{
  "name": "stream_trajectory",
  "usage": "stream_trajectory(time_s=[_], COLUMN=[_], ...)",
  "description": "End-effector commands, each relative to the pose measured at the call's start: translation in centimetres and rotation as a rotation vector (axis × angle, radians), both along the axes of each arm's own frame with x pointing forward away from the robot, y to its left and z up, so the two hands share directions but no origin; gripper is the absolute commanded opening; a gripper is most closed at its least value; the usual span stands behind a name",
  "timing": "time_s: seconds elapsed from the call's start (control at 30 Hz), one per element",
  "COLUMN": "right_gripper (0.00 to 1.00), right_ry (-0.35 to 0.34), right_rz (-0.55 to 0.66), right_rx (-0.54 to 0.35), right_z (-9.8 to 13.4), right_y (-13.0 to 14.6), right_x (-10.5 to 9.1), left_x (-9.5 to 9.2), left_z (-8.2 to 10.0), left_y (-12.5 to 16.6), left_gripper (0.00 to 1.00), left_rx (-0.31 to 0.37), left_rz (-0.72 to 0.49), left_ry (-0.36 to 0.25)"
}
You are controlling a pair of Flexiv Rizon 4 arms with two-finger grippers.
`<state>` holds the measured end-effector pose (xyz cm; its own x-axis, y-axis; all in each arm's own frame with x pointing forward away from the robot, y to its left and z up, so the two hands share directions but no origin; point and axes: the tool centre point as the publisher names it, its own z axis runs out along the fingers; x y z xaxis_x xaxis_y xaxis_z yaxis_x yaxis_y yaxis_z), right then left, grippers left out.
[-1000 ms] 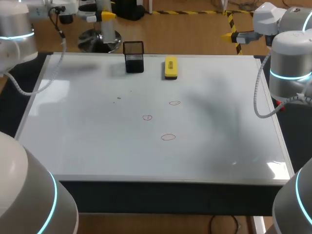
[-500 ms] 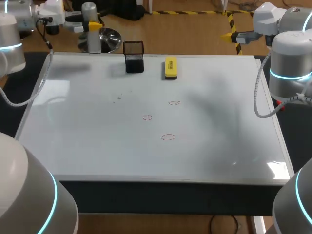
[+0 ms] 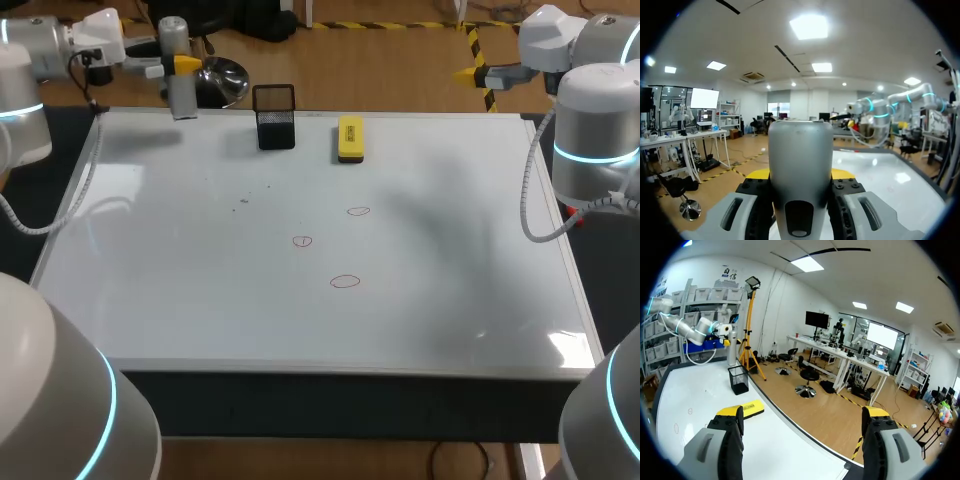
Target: Pick up the inspection probe, press it on each red-marked spot on the whiteboard one by one, put down the probe, pick up the eraser, and wipe off all the red marks.
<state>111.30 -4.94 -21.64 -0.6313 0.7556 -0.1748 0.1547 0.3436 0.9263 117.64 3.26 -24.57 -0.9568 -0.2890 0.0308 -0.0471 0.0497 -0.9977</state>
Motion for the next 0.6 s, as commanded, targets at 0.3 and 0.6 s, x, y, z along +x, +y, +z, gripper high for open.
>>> stream_trajectory(time_s=[0.3, 0.6], right_gripper=[1.00, 1.00], right_ry=[0.001, 0.120], right_rz=[0.001, 0.489], right_rx=[-0.001, -0.122], right_z=[0.0, -2.0], right_y=[0.0, 5.7], right_x=[0.0, 3.8], left_x=[-0.7, -0.7], left_z=[0.8, 0.8], left_y=[-0.2, -0.2], left_gripper=[0.00, 0.00], left_rx=[0.018, 0.018], left_rz=[0.102, 0.102], left_ry=[-0.001, -0.001])
